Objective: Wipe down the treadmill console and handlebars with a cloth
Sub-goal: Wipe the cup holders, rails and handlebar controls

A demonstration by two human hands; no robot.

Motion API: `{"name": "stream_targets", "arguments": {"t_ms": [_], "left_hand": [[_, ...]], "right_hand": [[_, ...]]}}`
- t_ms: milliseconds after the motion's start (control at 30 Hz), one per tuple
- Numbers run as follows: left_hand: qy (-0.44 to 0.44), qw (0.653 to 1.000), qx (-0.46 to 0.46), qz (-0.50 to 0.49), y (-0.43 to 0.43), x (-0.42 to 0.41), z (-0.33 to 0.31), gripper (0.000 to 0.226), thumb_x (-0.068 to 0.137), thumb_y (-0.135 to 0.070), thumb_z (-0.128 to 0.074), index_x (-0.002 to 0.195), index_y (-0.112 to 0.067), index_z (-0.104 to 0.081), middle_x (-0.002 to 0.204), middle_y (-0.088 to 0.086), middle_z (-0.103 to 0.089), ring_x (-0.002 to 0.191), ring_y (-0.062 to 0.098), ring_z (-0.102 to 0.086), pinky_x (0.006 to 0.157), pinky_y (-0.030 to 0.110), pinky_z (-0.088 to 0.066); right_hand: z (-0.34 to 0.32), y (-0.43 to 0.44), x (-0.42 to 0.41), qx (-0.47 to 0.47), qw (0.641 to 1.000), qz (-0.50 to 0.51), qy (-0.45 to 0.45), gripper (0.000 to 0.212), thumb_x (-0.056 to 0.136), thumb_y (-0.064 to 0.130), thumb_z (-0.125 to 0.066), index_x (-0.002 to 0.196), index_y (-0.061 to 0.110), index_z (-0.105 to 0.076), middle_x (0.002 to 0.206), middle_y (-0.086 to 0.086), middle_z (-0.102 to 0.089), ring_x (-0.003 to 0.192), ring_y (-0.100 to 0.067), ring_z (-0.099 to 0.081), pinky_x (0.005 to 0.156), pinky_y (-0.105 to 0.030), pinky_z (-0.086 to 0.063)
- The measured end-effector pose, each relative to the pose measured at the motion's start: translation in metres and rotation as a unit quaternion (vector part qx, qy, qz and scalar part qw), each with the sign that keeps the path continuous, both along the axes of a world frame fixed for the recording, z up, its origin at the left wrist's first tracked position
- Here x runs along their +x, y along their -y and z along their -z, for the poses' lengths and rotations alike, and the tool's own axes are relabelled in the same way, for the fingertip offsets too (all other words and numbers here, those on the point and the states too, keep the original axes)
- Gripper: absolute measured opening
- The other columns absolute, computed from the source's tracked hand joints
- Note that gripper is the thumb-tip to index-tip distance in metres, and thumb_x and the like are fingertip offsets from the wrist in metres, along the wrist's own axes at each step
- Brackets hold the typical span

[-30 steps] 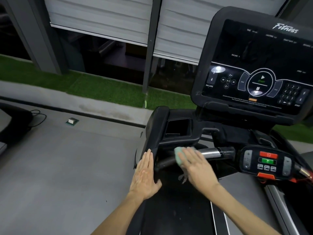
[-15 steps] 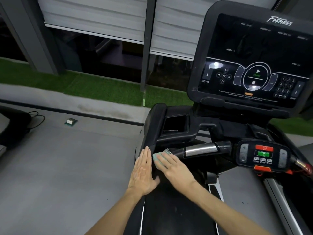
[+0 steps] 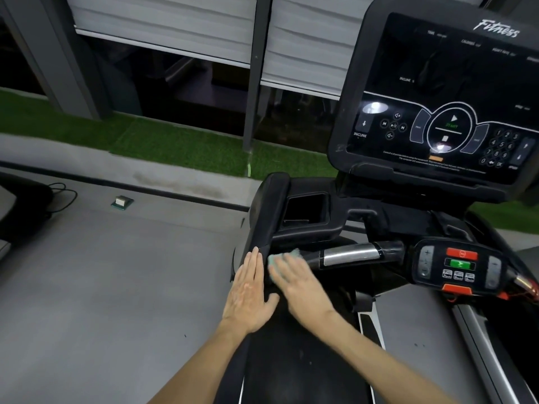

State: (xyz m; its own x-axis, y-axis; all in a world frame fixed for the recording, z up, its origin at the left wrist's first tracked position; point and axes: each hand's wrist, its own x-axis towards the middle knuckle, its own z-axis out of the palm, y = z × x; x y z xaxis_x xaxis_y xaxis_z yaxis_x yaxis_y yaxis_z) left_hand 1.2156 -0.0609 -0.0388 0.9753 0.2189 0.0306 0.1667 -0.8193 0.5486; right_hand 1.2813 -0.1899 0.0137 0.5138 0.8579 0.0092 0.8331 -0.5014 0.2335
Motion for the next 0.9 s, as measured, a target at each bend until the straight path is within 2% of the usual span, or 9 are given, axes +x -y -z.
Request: {"name": "stream_targets", "arguments": {"t_ms": [100, 233, 367, 500, 567, 633, 733, 800, 900], "left_hand": [[-0.001, 1.0, -0.007, 0.004, -0.001, -0.001, -0.001, 0.09, 0.093, -0.032, -0.049, 0.146, -0.014, 0.022, 0.159, 0.0, 0.024, 0.147, 0.01, 0.021, 0.123, 0.031, 0.003], [-0.005, 1.0, -0.011, 0.001, -0.002, 0.0, -0.002, 0.095, 0.091, -0.036, -0.054, 0.148, -0.015, 0.02, 0.159, -0.002, 0.024, 0.147, 0.01, 0.02, 0.123, 0.031, 0.002], [-0.005, 1.0, -0.005, -0.003, -0.002, 0.0, -0.003, 0.097, 0.092, -0.039, -0.053, 0.148, -0.015, 0.021, 0.159, -0.001, 0.024, 0.147, 0.011, 0.02, 0.124, 0.032, 0.001], [-0.006, 1.0, -0.006, -0.01, -0.002, 0.001, -0.001, 0.091, 0.094, -0.039, -0.049, 0.153, -0.014, 0.015, 0.161, -0.002, 0.021, 0.148, 0.01, 0.019, 0.124, 0.032, 0.0], [-0.006, 1.0, -0.01, -0.015, -0.002, 0.002, 0.0, 0.088, 0.096, -0.041, -0.047, 0.154, -0.014, 0.014, 0.161, -0.002, 0.021, 0.148, 0.011, 0.017, 0.124, 0.035, -0.005], [-0.006, 1.0, -0.007, -0.022, 0.0, 0.003, 0.002, 0.086, 0.097, -0.042, -0.045, 0.154, -0.014, 0.011, 0.162, -0.001, 0.019, 0.149, 0.012, 0.015, 0.124, 0.038, -0.009], [-0.012, 1.0, -0.004, -0.025, 0.002, 0.004, 0.003, 0.082, 0.099, -0.044, -0.041, 0.154, -0.015, 0.013, 0.161, -0.002, 0.02, 0.149, 0.012, 0.015, 0.124, 0.038, -0.009], [-0.001, 1.0, -0.003, -0.026, 0.002, 0.003, 0.002, 0.078, 0.101, -0.042, -0.038, 0.152, -0.016, 0.015, 0.16, -0.003, 0.021, 0.149, 0.011, 0.016, 0.124, 0.035, -0.004], [0.013, 1.0, 0.001, -0.019, 0.0, 0.002, 0.001, 0.073, 0.102, -0.034, -0.037, 0.149, -0.015, 0.017, 0.161, 0.0, 0.018, 0.148, 0.012, 0.016, 0.122, 0.029, 0.004]], "right_hand": [[0.008, -0.007, -0.003, -0.023, 0.999, -0.016, -0.016, 0.074, 0.064, 0.022, -0.081, 0.133, 0.01, -0.056, 0.139, -0.01, -0.054, 0.13, -0.028, -0.049, 0.111, -0.041, -0.032], [0.001, 0.013, 0.01, -0.032, 0.997, -0.071, 0.006, 0.073, 0.071, 0.024, -0.079, 0.137, 0.012, -0.052, 0.143, -0.008, -0.05, 0.134, -0.025, -0.045, 0.113, -0.039, -0.033], [-0.014, 0.042, 0.023, 0.009, 1.0, -0.027, -0.014, 0.085, 0.049, 0.014, -0.084, 0.131, 0.01, -0.059, 0.138, -0.011, -0.055, 0.129, -0.027, -0.051, 0.111, -0.042, -0.033], [-0.041, 0.095, 0.046, 0.144, 0.983, 0.094, 0.061, 0.063, 0.067, 0.001, -0.068, 0.128, -0.001, -0.054, 0.127, -0.022, -0.058, 0.119, -0.039, -0.055, 0.108, -0.044, -0.034], [-0.058, 0.126, 0.058, 0.164, 0.969, 0.17, 0.067, 0.057, 0.073, -0.001, -0.069, 0.127, -0.004, -0.052, 0.121, -0.025, -0.06, 0.113, -0.041, -0.058, 0.104, -0.046, -0.038], [-0.064, 0.142, 0.064, 0.152, 0.963, 0.204, 0.094, 0.044, 0.085, 0.006, -0.054, 0.127, -0.006, -0.053, 0.127, -0.026, -0.058, 0.118, -0.04, -0.056, 0.104, -0.049, -0.039], [-0.058, 0.12, 0.066, 0.157, 0.964, 0.191, 0.094, 0.039, 0.087, 0.008, -0.046, 0.123, -0.004, -0.055, 0.122, -0.022, -0.058, 0.116, -0.039, -0.052, 0.103, -0.047, -0.036], [-0.054, 0.084, 0.061, 0.162, 0.974, 0.147, 0.053, 0.027, 0.08, 0.001, -0.053, 0.106, 0.005, -0.059, 0.104, -0.011, -0.059, 0.097, -0.033, -0.053, 0.09, -0.043, -0.041], [-0.041, 0.026, 0.042, 0.077, 0.992, 0.094, -0.037, 0.018, 0.075, 0.009, -0.052, 0.092, 0.017, -0.053, 0.091, -0.003, -0.055, 0.084, -0.028, -0.052, 0.079, -0.04, -0.04]]}}
